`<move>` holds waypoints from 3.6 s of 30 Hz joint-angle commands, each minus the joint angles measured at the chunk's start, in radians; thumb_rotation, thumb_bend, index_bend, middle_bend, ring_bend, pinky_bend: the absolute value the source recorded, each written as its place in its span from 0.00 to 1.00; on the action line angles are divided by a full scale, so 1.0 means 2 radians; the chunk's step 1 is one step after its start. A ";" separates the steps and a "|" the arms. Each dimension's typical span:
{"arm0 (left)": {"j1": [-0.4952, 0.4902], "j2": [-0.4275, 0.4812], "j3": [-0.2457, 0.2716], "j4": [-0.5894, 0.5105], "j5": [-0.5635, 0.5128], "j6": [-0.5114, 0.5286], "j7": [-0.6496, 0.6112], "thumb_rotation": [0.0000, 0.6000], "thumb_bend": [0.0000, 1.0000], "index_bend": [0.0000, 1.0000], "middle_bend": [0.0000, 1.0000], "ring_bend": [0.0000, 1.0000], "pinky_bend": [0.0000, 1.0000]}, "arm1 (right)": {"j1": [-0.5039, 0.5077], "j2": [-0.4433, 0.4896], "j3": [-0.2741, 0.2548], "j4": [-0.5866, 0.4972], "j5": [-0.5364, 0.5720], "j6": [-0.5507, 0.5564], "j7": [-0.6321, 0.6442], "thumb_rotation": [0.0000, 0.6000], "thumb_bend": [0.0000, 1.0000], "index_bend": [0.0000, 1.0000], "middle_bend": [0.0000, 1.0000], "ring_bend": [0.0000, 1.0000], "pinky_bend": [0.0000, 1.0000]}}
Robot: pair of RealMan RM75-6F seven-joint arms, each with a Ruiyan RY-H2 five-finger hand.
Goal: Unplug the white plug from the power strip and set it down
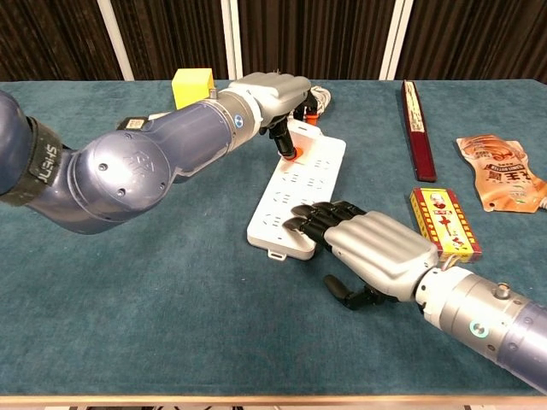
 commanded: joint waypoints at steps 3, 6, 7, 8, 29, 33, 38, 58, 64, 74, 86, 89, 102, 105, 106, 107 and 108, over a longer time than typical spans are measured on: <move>0.005 0.005 0.003 -0.001 -0.002 0.003 0.002 1.00 0.34 0.84 0.91 0.63 0.56 | -0.001 0.003 0.000 -0.004 0.000 0.001 -0.003 1.00 0.51 0.12 0.08 0.05 0.04; 0.010 0.009 0.005 -0.003 -0.004 0.004 0.003 1.00 0.34 0.84 0.91 0.63 0.56 | -0.001 0.003 0.000 -0.006 0.000 0.001 -0.004 1.00 0.51 0.13 0.08 0.05 0.04; 0.012 0.011 0.006 -0.003 -0.005 0.004 0.003 1.00 0.34 0.84 0.91 0.63 0.56 | -0.001 0.003 -0.001 -0.007 0.001 0.001 -0.005 1.00 0.51 0.12 0.08 0.05 0.04; 0.013 0.013 0.008 -0.004 -0.006 0.005 0.004 1.00 0.34 0.84 0.91 0.63 0.56 | -0.001 0.003 -0.001 -0.007 0.000 0.001 -0.006 1.00 0.51 0.12 0.07 0.05 0.04; 0.034 0.066 -0.004 -0.068 0.017 0.046 -0.024 1.00 0.34 0.84 0.91 0.63 0.56 | -0.003 0.008 0.009 -0.032 -0.009 0.024 -0.016 1.00 0.51 0.12 0.08 0.05 0.04; 0.051 0.089 0.002 -0.102 0.019 0.061 -0.023 1.00 0.34 0.83 0.91 0.63 0.56 | -0.003 0.011 0.020 -0.038 -0.021 0.047 -0.020 1.00 0.51 0.02 0.07 0.04 0.04; 0.074 0.117 0.014 -0.145 0.018 0.076 -0.019 1.00 0.34 0.83 0.91 0.63 0.56 | 0.001 0.022 0.048 -0.050 -0.035 0.084 -0.035 1.00 0.51 0.00 0.04 0.02 0.04; 0.159 0.175 0.100 -0.263 0.033 0.133 0.004 1.00 0.34 0.81 0.89 0.61 0.54 | -0.043 0.172 0.086 -0.114 -0.011 0.150 -0.017 1.00 0.51 0.00 0.03 0.02 0.04; 0.193 0.185 0.123 -0.276 0.033 0.158 0.005 1.00 0.27 0.67 0.72 0.50 0.43 | -0.055 0.194 0.080 -0.115 -0.010 0.158 0.003 1.00 0.51 0.00 0.03 0.02 0.04; 0.237 0.223 0.139 -0.304 0.019 0.172 -0.007 1.00 0.09 0.28 0.26 0.17 0.17 | -0.066 0.211 0.074 -0.117 -0.007 0.165 0.015 1.00 0.51 0.00 0.02 0.01 0.04; 0.297 0.260 0.145 -0.335 0.055 0.209 -0.079 1.00 0.06 0.15 0.14 0.12 0.14 | -0.093 0.244 0.081 -0.129 0.020 0.185 0.032 1.00 0.42 0.00 0.00 0.00 0.00; 0.319 0.276 0.157 -0.346 0.087 0.232 -0.101 1.00 0.04 0.12 0.10 0.10 0.13 | -0.107 0.259 0.076 -0.132 0.028 0.190 0.044 1.00 0.41 0.00 0.00 0.00 0.00; 0.468 0.343 0.260 -0.358 0.255 0.391 -0.193 1.00 0.00 0.01 0.00 0.01 0.05 | -0.199 0.303 0.025 -0.127 0.000 0.262 0.163 1.00 0.36 0.00 0.00 0.00 0.00; 0.497 0.350 0.274 -0.345 0.278 0.419 -0.198 1.00 0.00 0.00 0.00 0.01 0.05 | -0.214 0.304 0.012 -0.122 -0.021 0.281 0.172 1.00 0.36 0.00 0.00 0.00 0.00; 0.504 0.352 0.276 -0.342 0.284 0.426 -0.203 1.00 0.00 0.00 0.00 0.01 0.05 | -0.217 0.303 0.009 -0.119 -0.026 0.285 0.170 1.00 0.36 0.00 0.00 0.00 0.00; 0.511 0.353 0.277 -0.340 0.287 0.431 -0.209 1.00 0.00 0.00 0.00 0.01 0.05 | -0.220 0.302 0.008 -0.116 -0.030 0.289 0.169 1.00 0.36 0.00 0.00 0.00 0.00; 0.517 0.354 0.277 -0.339 0.291 0.435 -0.214 1.00 0.00 0.00 0.00 0.01 0.05 | -0.223 0.301 0.007 -0.113 -0.032 0.291 0.169 1.00 0.36 0.00 0.00 0.00 0.00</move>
